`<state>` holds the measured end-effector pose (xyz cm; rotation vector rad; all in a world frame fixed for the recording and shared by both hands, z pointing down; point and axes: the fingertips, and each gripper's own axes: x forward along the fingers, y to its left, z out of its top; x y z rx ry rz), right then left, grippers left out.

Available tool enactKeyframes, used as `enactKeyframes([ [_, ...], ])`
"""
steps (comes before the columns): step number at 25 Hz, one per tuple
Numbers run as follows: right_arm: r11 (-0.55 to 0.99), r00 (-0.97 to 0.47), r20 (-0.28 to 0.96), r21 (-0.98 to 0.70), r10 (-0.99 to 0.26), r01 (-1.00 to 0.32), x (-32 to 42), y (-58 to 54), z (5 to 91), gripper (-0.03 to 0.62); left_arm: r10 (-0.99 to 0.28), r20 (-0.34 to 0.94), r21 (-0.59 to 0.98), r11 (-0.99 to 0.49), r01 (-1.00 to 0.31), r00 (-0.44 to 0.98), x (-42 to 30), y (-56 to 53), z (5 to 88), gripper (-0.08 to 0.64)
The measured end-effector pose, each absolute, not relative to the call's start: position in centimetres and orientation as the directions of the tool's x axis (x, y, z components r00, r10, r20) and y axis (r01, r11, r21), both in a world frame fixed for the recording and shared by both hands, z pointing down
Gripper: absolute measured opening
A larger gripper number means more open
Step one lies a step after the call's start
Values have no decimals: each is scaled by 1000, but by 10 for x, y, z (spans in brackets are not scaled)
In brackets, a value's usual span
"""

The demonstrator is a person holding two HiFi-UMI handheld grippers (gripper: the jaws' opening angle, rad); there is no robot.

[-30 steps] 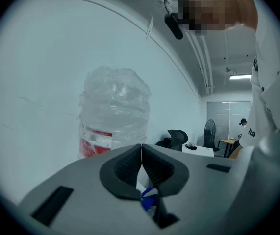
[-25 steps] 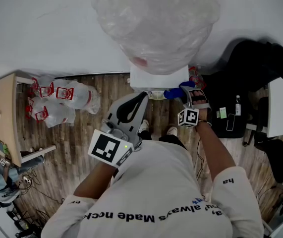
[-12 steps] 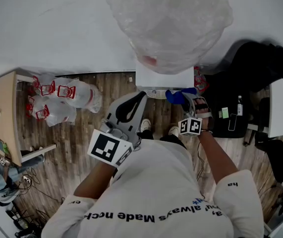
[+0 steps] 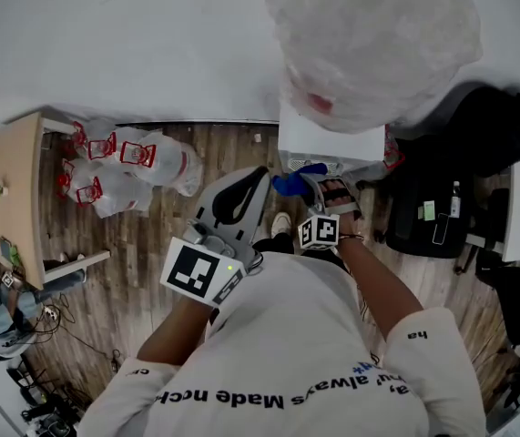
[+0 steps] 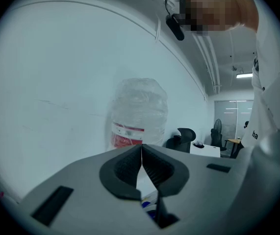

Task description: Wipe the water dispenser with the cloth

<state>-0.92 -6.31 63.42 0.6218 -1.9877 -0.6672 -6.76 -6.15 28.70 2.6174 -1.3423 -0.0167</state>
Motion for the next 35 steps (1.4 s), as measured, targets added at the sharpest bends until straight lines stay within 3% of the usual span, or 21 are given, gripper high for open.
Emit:
enactKeyframes([
  [14, 708, -389, 673, 703, -629, 70, -78, -106, 684, 129, -839, 134, 172, -504, -846, 527, -120, -48, 301, 21],
  [24, 678, -344, 676, 723, -652, 134, -45, -109, 695, 123, -827, 131, 173, -524, -834, 546, -116, -52, 300, 21],
  [35, 689, -291, 683, 718, -670, 99, 1, -110, 696, 121, -808, 128, 175, -553, -815, 576, -94, -53, 297, 21],
])
